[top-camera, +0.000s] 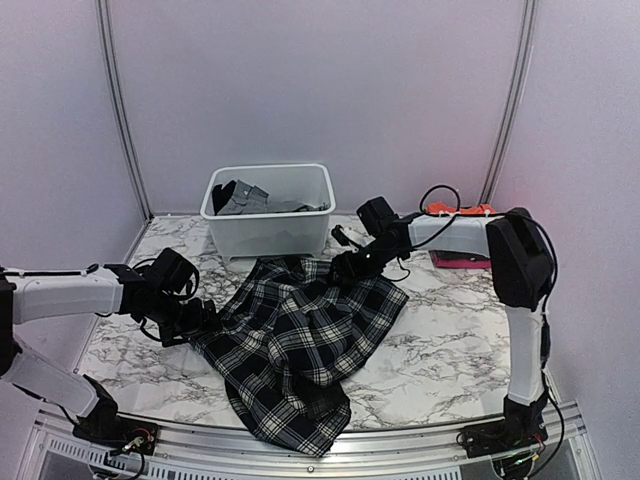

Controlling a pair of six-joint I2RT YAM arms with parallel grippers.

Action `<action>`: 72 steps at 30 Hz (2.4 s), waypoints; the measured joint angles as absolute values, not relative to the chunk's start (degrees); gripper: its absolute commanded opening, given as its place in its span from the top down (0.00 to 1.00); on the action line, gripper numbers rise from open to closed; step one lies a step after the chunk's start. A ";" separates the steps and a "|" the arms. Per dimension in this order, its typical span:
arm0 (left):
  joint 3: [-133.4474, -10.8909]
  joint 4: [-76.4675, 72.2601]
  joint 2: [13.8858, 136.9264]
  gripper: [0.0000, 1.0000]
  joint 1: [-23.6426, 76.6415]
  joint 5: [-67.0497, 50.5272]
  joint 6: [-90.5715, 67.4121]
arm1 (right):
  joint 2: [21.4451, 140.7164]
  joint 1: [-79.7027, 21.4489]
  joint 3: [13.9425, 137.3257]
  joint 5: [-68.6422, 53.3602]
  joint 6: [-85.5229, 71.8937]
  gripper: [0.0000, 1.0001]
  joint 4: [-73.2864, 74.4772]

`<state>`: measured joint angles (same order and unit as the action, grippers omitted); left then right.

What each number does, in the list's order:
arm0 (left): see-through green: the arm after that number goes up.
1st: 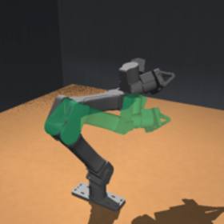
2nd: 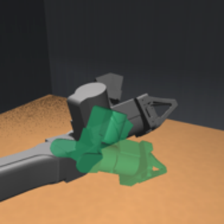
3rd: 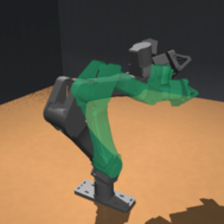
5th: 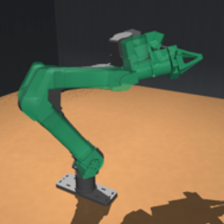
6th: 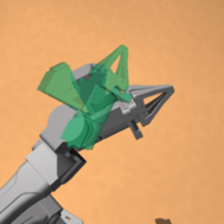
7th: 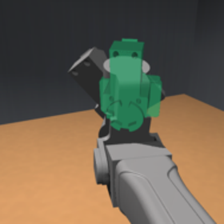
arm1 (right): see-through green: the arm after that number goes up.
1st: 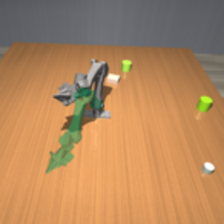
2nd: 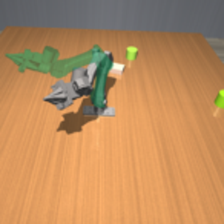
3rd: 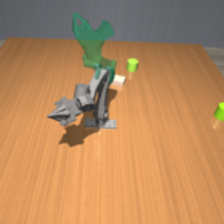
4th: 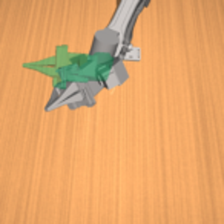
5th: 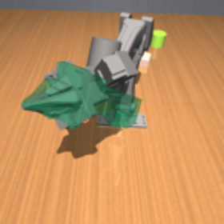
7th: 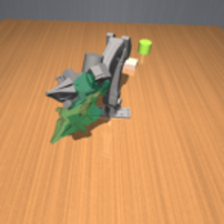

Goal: Fold and stack the mixed laundry pile
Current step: Place the crumpled skirt at the center of the board, then adjust the crumpled skirt at the center of the board.

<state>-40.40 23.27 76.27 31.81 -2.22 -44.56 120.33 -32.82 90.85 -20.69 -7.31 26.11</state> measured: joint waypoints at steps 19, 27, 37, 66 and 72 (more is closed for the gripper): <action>-59.66 22.28 96.23 0.15 30.68 -2.26 -32.88 | 89.49 -37.23 44.16 -31.16 -15.66 0.31 21.50; -75.16 21.10 96.82 0.02 32.51 -15.97 -20.95 | 75.99 -31.68 47.55 -32.14 -19.44 0.20 25.45; -96.92 20.16 122.69 0.05 43.33 -27.22 -18.17 | 83.83 -26.06 53.74 -28.82 -19.68 0.13 25.41; -92.99 19.16 105.51 0.33 47.33 -33.80 -2.59 | 77.34 -30.20 51.81 -37.60 -11.22 0.06 8.80; -77.97 18.79 102.02 0.02 36.58 -26.48 -10.46 | 94.65 -31.88 67.37 -31.07 -12.47 0.07 16.75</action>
<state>-77.97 18.79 102.02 36.58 -26.48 -10.46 94.65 -31.88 67.37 -31.07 -12.47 16.75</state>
